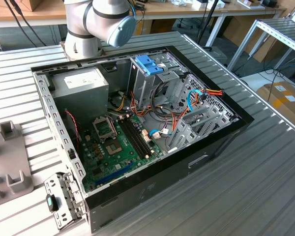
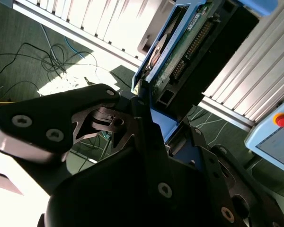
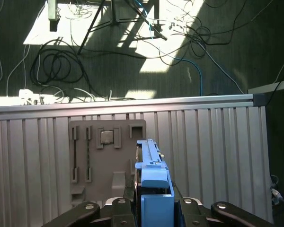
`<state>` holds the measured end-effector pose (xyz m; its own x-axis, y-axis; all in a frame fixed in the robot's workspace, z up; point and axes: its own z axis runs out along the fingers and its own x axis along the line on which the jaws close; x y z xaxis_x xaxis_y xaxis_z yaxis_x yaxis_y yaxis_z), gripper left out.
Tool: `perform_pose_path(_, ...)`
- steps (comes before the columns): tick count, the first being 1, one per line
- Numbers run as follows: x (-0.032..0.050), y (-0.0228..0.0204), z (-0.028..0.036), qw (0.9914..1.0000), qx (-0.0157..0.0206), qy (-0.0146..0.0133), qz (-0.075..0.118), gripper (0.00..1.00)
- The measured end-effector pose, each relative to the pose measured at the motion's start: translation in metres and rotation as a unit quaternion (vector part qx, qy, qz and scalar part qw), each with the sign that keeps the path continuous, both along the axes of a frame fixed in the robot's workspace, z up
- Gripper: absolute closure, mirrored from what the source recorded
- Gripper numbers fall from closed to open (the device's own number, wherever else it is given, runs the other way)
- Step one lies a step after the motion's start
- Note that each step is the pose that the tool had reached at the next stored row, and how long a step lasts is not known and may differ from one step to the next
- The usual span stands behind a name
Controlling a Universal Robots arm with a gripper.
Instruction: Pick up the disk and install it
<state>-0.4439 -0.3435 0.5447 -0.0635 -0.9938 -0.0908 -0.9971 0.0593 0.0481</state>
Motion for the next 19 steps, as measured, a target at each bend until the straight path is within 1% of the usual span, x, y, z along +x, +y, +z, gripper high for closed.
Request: perform_pose_path(19,0.0096,0.0000,-0.0031,1.00000,0.0000,0.0000,0.000,0.63)
